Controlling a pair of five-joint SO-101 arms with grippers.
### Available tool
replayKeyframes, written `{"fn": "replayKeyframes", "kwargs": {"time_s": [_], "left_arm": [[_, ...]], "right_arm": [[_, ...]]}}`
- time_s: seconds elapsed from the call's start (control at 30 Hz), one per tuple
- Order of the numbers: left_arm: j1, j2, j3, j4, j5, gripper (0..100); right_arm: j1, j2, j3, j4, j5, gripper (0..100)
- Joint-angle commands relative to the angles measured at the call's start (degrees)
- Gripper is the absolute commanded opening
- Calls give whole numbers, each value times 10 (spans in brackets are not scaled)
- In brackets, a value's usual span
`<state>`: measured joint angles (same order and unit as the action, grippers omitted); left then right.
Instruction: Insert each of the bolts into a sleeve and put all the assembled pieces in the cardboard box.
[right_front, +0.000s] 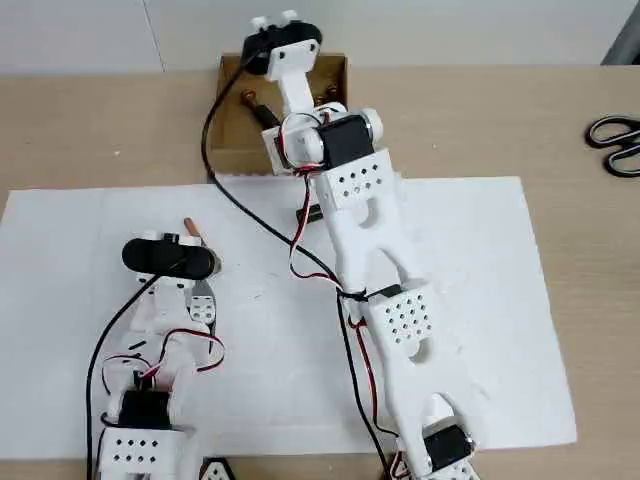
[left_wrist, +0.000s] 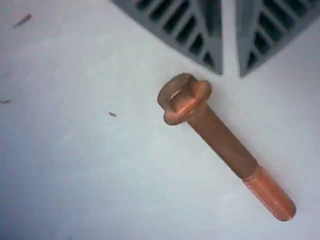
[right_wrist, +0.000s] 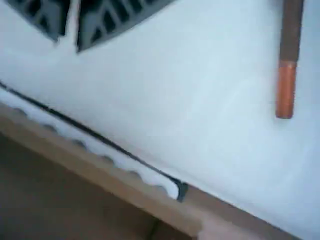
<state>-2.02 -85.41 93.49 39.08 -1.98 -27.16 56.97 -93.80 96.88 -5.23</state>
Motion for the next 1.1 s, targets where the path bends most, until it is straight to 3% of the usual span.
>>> {"fn": "replayKeyframes", "kwargs": {"time_s": [0.0,0.33,0.47,0.63,0.83,1.07], "left_arm": [[-2,-6,-3,-14,4,6],[-3,-6,-3,-13,4,6],[-4,-6,-3,-13,5,6],[-23,-6,-3,-13,6,6],[-23,-6,-3,-13,6,6],[-23,-6,-3,-13,6,6]], "right_arm": [[8,-22,9,10,-53,4],[-2,-209,345,-2,-273,5],[-1,-227,387,-3,-342,5],[-1,-200,387,-12,-384,35],[-5,-153,387,-20,-406,284],[-4,-126,387,-90,-406,291]]}}
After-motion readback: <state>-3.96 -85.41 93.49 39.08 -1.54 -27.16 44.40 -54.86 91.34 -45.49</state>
